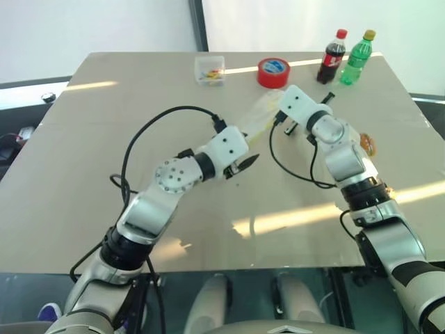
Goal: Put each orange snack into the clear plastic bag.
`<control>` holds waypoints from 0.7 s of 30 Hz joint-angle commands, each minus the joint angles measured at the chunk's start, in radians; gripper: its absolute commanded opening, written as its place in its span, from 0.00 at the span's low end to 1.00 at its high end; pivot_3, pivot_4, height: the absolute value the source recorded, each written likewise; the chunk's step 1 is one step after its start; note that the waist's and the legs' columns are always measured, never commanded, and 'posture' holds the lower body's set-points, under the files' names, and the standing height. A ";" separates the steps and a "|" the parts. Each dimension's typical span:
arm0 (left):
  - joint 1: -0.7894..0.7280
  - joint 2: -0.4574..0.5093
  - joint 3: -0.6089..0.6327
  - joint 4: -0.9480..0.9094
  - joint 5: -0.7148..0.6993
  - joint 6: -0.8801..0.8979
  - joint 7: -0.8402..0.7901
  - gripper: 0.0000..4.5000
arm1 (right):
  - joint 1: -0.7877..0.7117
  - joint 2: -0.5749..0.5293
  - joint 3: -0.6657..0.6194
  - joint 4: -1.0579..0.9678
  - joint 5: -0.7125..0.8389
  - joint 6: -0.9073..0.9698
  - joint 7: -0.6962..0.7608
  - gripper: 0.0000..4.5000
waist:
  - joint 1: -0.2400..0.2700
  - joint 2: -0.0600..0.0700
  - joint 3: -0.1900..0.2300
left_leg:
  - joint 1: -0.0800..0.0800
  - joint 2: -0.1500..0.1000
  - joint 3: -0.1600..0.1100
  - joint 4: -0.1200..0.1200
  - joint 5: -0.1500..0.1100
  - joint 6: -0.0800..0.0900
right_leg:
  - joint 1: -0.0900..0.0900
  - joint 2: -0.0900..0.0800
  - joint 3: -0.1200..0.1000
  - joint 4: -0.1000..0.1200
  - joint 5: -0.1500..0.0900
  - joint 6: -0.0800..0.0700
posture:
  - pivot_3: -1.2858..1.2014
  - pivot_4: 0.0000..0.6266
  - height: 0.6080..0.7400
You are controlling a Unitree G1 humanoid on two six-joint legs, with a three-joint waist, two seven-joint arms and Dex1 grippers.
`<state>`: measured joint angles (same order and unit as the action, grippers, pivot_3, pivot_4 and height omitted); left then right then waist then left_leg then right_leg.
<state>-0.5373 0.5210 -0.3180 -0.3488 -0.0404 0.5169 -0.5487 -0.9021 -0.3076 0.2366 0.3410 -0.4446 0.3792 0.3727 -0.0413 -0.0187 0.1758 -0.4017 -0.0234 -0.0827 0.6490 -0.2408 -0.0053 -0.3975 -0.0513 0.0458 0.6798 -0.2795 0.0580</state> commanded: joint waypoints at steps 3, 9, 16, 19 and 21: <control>-0.039 -0.034 -0.010 0.015 0.063 -0.029 0.017 0.63 | -0.019 0.005 0.000 -0.055 0.003 0.019 -0.006 0.00 | -0.001 0.000 0.000 | 0.000 0.000 0.000 0.000 0.000 0.000 | 0.000 0.000 0.000 0.000 0.000 0.000 | 0.52 0.24 1.00; -0.045 -0.044 -0.018 0.050 0.116 -0.087 -0.002 0.45 | -0.009 0.008 0.007 -0.077 -0.002 0.034 -0.007 0.00 | -0.001 0.000 0.000 | 0.000 0.000 0.000 0.000 0.000 0.000 | 0.000 0.000 0.000 0.000 0.000 0.000 | 0.52 0.24 1.00; -0.051 -0.045 -0.015 0.107 0.156 -0.151 -0.019 0.01 | 0.004 0.014 0.015 -0.108 -0.001 0.053 -0.011 0.00 | 0.000 0.000 0.000 | 0.000 0.000 0.000 0.000 0.000 0.000 | 0.000 0.000 0.000 0.000 0.000 0.000 | 0.52 0.24 1.00; -0.056 -0.036 -0.003 0.132 0.171 -0.189 -0.019 0.01 | 0.014 0.005 0.019 -0.130 -0.005 0.063 -0.002 0.00 | 0.000 0.000 0.000 | 0.000 0.000 0.000 0.000 0.000 0.000 | 0.000 0.000 0.000 0.000 0.000 0.000 | 0.52 0.24 1.00; -0.059 -0.010 0.012 0.154 0.185 -0.261 -0.024 0.01 | 0.049 -0.031 0.043 -0.179 0.008 0.078 0.091 0.00 | 0.000 0.000 0.000 | 0.000 0.000 0.000 0.000 0.000 0.000 | 0.000 0.000 0.000 0.000 0.000 0.000 | 0.52 0.24 1.00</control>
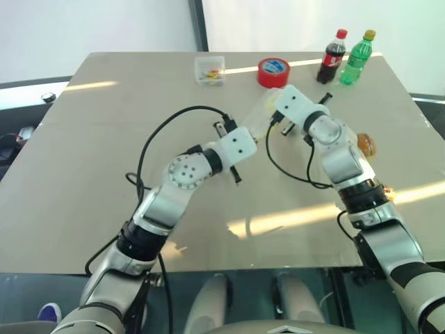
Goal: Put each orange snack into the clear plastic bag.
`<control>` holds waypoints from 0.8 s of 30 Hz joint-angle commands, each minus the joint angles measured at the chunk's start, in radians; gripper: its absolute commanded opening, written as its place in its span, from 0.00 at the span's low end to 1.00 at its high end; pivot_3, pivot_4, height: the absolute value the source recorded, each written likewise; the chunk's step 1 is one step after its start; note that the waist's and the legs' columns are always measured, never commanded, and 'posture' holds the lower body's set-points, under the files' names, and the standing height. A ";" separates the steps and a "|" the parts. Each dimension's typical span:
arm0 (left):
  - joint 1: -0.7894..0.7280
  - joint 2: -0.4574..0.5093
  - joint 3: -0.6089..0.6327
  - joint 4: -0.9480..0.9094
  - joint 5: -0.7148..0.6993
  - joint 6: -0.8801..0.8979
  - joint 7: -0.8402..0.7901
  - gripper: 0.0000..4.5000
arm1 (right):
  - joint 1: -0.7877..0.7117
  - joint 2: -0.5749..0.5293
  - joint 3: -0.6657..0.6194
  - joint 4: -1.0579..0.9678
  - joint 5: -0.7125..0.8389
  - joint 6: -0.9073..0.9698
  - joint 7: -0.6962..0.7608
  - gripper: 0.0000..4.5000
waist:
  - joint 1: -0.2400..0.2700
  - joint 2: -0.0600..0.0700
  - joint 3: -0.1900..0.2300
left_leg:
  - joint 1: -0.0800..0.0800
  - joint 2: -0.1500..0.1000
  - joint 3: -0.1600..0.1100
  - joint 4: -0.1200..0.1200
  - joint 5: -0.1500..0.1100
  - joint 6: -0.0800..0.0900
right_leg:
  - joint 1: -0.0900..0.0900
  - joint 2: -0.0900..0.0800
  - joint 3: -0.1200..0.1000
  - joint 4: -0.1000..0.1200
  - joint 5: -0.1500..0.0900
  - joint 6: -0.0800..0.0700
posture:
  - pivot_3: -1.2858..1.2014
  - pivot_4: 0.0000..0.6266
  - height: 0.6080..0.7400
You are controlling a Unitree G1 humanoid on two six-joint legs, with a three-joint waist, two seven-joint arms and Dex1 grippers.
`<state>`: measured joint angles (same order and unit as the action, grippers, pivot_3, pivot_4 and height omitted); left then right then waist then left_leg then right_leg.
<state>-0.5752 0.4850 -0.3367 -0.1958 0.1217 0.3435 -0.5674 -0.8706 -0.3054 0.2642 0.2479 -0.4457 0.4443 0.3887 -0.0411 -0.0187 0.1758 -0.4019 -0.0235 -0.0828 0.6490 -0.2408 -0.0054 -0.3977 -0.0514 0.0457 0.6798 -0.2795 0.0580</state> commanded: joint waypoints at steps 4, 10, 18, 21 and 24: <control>-0.035 0.076 0.086 0.068 -0.004 -0.183 -0.046 0.00 | 0.102 -0.058 -0.010 -0.193 0.049 0.061 0.125 0.13 | 0.001 0.000 0.000 | 0.000 0.000 0.000 0.000 0.000 0.000 | 0.000 0.000 0.000 0.000 0.000 0.000 | 0.52 0.24 1.00; -0.074 0.106 0.114 0.193 0.011 -0.296 -0.067 0.00 | 0.236 -0.063 -0.068 -0.394 0.116 0.163 0.158 0.40 | 0.002 0.000 0.000 | 0.000 0.000 -0.001 0.000 -0.001 0.001 | 0.000 0.000 -0.001 0.000 0.000 0.000 | 0.52 0.24 1.00; -0.081 0.108 0.122 0.247 0.027 -0.367 -0.073 0.00 | 0.327 0.123 -0.217 -0.658 0.297 0.441 0.107 0.02 | -0.001 0.000 0.000 | -0.003 0.000 -0.003 0.002 -0.001 0.002 | 0.000 0.000 -0.003 0.001 0.000 0.000 | 0.52 0.24 1.00; -0.080 0.110 0.123 0.258 0.031 -0.393 -0.074 0.00 | 0.290 0.229 -0.251 -0.666 0.365 0.494 0.068 0.02 | 0.000 0.000 0.000 | -0.002 0.000 -0.003 0.002 -0.001 0.002 | 0.000 0.001 -0.003 0.002 0.000 0.000 | 0.52 0.24 1.00; -0.074 0.109 0.124 0.253 0.032 -0.402 -0.075 0.00 | 0.244 0.295 -0.265 -0.635 0.416 0.509 0.028 0.02 | -0.001 0.000 0.000 | -0.002 0.000 -0.004 0.003 -0.001 0.002 | 0.000 0.000 -0.003 0.002 0.000 0.000 | 0.52 0.24 1.00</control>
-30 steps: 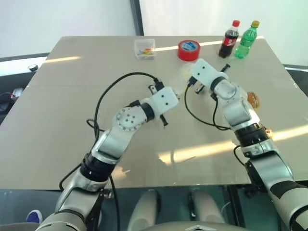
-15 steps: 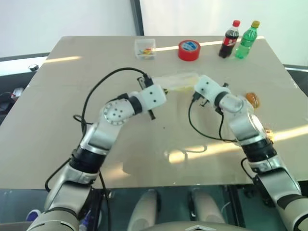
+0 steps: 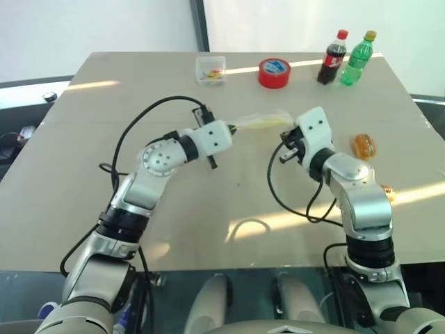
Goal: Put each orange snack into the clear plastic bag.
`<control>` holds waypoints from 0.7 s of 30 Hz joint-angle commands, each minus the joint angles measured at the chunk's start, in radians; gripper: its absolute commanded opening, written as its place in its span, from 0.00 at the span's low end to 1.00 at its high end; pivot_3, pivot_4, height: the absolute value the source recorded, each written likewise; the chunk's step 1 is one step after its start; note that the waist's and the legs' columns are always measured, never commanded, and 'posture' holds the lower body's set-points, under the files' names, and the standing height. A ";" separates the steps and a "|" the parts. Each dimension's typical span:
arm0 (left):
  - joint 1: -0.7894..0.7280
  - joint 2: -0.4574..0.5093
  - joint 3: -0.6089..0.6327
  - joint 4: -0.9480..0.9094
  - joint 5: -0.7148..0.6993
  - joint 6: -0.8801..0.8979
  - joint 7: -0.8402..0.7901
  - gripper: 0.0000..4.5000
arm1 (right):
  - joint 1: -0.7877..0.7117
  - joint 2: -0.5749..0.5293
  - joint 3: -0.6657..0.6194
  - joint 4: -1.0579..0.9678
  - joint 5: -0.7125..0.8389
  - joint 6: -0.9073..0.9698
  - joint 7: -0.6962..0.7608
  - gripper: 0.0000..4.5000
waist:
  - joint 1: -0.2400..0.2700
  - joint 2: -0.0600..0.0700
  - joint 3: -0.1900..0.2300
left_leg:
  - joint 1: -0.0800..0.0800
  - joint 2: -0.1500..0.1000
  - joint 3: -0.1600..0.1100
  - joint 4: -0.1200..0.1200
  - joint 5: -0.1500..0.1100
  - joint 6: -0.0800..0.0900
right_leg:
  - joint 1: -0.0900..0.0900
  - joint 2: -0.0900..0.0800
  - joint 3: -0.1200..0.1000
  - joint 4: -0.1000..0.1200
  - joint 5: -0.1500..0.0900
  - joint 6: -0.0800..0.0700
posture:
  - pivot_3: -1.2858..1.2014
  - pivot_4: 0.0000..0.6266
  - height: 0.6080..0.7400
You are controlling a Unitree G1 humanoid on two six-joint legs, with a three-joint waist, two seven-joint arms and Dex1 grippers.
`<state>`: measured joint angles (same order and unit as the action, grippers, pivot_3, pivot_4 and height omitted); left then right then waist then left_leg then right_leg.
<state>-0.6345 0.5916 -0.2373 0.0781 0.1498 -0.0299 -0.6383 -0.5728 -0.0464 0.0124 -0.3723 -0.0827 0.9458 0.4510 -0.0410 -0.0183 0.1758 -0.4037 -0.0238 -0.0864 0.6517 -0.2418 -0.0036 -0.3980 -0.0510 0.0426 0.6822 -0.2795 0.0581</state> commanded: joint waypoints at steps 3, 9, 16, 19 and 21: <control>-0.010 0.001 0.027 -0.031 0.004 -0.029 -0.006 0.00 | -0.074 0.054 -0.011 0.011 0.081 0.006 -0.060 0.02 | -0.001 0.000 0.000 | 0.000 0.000 0.000 -0.001 0.000 -0.001 | 0.000 0.000 0.000 0.000 0.000 0.000 | 0.52 0.24 1.00; 0.004 -0.002 0.036 -0.060 0.003 -0.019 -0.005 0.00 | -0.102 0.067 0.013 0.057 0.140 -0.001 -0.080 0.02 | 0.000 0.000 0.000 | 0.000 -0.001 0.000 0.000 0.000 -0.001 | 0.000 -0.001 0.000 -0.001 0.000 0.000 | 0.52 0.24 1.00; 0.011 -0.002 0.040 -0.080 0.002 -0.018 -0.004 0.00 | -0.099 0.058 0.034 0.076 0.177 -0.004 -0.102 0.02 | -0.001 0.000 0.000 | 0.000 0.000 0.000 -0.001 0.000 0.000 | 0.000 0.000 0.000 0.000 0.000 0.000 | 0.52 0.24 1.00; 0.016 -0.003 0.039 -0.088 -0.003 -0.025 -0.008 0.00 | -0.097 0.054 0.036 0.086 0.189 -0.005 -0.113 0.02 | -0.001 0.000 0.000 | 0.000 0.000 0.000 -0.001 0.000 0.000 | 0.000 0.000 0.000 0.000 0.000 0.000 | 0.52 0.24 1.00; 0.018 -0.006 0.041 -0.093 -0.006 -0.018 -0.007 0.00 | -0.096 0.050 0.037 0.091 0.196 -0.006 -0.120 0.02 | -0.001 0.000 0.000 | 0.000 0.000 0.000 -0.001 0.000 0.000 | 0.000 0.000 0.000 0.000 0.000 0.000 | 0.52 0.24 1.00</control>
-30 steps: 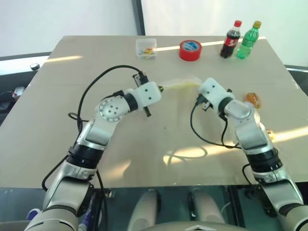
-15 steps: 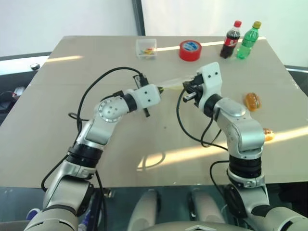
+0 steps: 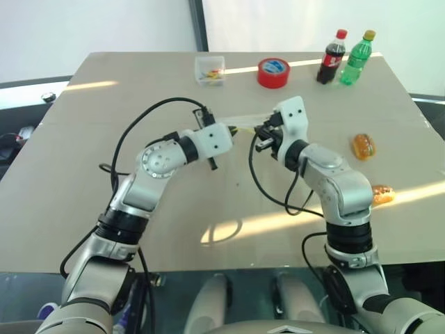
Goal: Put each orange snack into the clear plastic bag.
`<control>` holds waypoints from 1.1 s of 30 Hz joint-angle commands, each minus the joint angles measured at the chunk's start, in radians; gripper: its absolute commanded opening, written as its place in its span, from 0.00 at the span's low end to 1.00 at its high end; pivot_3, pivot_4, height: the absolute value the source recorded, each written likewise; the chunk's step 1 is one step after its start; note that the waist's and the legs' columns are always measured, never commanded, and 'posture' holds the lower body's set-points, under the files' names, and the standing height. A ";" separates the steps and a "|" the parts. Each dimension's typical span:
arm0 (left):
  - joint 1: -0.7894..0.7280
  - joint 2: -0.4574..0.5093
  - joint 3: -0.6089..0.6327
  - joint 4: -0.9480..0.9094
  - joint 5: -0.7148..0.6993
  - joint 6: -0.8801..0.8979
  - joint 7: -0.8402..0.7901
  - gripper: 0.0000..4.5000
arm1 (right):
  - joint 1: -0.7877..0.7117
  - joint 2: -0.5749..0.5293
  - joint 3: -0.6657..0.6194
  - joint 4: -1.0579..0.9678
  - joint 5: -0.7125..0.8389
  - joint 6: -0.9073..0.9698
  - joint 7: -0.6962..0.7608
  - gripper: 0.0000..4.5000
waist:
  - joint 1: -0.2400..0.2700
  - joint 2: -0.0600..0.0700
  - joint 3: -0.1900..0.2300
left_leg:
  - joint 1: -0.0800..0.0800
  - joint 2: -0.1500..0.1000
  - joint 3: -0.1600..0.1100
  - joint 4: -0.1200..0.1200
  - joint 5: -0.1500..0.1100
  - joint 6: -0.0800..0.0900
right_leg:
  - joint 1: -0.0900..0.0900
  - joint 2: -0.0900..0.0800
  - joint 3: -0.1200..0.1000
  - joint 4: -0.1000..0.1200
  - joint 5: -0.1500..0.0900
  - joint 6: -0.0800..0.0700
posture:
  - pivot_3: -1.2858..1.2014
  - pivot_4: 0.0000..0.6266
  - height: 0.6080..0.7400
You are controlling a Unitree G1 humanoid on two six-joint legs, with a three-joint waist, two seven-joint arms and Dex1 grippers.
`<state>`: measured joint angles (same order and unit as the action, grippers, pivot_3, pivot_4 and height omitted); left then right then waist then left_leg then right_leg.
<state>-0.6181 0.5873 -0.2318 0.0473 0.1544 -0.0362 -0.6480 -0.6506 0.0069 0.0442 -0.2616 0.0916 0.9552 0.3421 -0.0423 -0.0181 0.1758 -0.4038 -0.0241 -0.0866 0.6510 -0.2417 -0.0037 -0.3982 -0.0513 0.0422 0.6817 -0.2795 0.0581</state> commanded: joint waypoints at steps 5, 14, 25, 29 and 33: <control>-0.007 0.003 0.040 -0.037 0.005 0.005 0.010 0.00 | -0.020 -0.010 -0.023 -0.052 0.058 0.012 -0.021 0.02 | 0.000 0.000 0.000 | 0.000 0.000 0.000 0.000 0.000 0.000 | 0.000 0.000 0.000 0.000 0.000 0.000 | 0.52 0.24 1.00; -0.014 -0.002 0.042 -0.033 0.028 0.020 0.007 0.00 | 0.003 -0.026 -0.032 -0.122 0.131 0.077 -0.037 0.02 | 0.000 0.000 0.000 | 0.000 0.000 0.000 0.000 0.000 0.000 | 0.000 0.000 0.000 0.000 0.000 0.000 | 0.52 0.24 1.00; 0.007 0.001 0.042 -0.082 0.015 0.004 -0.012 0.00 | -0.029 -0.016 -0.025 -0.048 0.152 0.035 -0.061 0.02 | 0.000 0.000 0.000 | 0.000 0.000 0.000 0.000 0.000 0.001 | 0.000 0.000 0.000 0.000 0.000 0.000 | 0.52 0.24 1.00; 0.018 0.006 0.045 -0.096 0.005 -0.001 -0.025 0.00 | -0.036 -0.016 -0.025 -0.006 0.159 0.008 -0.063 0.02 | 0.000 0.000 0.000 | 0.000 0.000 0.000 0.000 0.000 0.001 | 0.000 0.000 0.000 0.000 0.000 0.000 | 0.52 0.24 1.00; 0.042 0.014 0.046 -0.114 0.004 -0.019 -0.041 0.00 | -0.038 -0.019 -0.037 0.022 0.171 -0.010 -0.065 0.02 | 0.000 0.000 0.000 | 0.000 0.000 0.000 0.000 0.000 0.001 | 0.000 0.000 0.000 0.000 0.000 0.000 | 0.52 0.24 1.00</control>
<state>-0.5789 0.5892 -0.2069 -0.0130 0.1722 -0.0294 -0.6810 -0.6612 -0.0133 0.0191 -0.2206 0.2429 0.9739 0.2773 -0.0426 -0.0181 0.1758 -0.4038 -0.0239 -0.0866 0.6510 -0.2420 -0.0032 -0.3982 -0.0513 0.0422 0.6816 -0.2795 0.0581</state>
